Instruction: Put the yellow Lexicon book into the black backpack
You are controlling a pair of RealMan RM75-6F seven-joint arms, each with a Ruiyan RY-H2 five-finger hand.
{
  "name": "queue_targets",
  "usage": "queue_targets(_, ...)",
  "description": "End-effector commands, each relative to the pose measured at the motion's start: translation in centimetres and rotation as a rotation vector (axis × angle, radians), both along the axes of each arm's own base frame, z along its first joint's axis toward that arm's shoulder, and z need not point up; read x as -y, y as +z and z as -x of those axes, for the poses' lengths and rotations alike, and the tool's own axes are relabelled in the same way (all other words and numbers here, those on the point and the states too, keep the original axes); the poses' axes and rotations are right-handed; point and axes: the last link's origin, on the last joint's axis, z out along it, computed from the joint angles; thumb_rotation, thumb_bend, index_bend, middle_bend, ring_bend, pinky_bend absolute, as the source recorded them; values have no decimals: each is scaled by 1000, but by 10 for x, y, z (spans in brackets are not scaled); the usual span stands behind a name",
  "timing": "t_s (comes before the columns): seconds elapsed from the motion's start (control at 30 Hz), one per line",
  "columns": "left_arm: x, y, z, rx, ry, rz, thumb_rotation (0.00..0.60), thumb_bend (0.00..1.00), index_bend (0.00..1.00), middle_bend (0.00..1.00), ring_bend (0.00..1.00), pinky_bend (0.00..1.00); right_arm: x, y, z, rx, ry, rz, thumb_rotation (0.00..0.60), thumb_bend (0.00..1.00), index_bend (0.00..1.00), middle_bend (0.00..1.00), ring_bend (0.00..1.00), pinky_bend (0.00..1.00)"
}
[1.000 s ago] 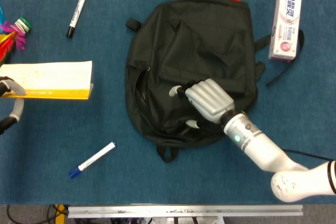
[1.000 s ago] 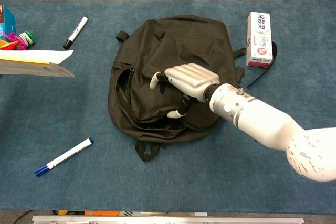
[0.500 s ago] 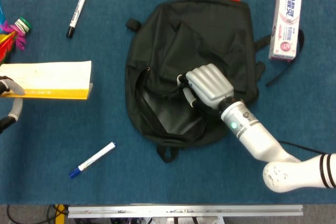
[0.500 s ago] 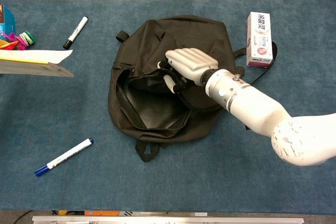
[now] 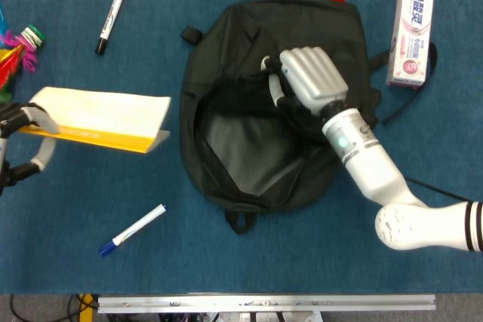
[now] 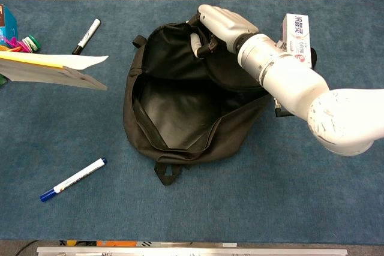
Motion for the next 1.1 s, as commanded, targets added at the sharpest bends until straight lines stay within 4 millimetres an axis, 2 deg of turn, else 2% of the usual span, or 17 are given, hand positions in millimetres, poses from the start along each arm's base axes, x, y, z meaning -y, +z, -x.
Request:
queue_targets(0.03,-7,0,-17,65,-46,40,600,382,616,545,497,499,6,2,-3,27,-25,7,600,719,744,696,685,825)
queue_targets(0.3,-25,-10,-54,159,-117,94,600,382,616,545,497,499,14,0,-17,100,-52,22,600,719,744,696,685,825)
queue_targets(0.5,-32,-32,-76,185,-169,164,600,382,617,545,497,499,17,5,-28,163,-54,59,600,719,744,696,685,825)
queue_targets(0.83,-48,-80,-108,172,-213,276,600,382,617,545,497,499,16,9,-47,265,-39,86,600,719,744,696,685,825)
queue_targets(1.1,-59,-102,-129,173,-240,316,600,382,617,545,497,499,20,15,-51,316,-51,99,600,719,744,696,685,825)
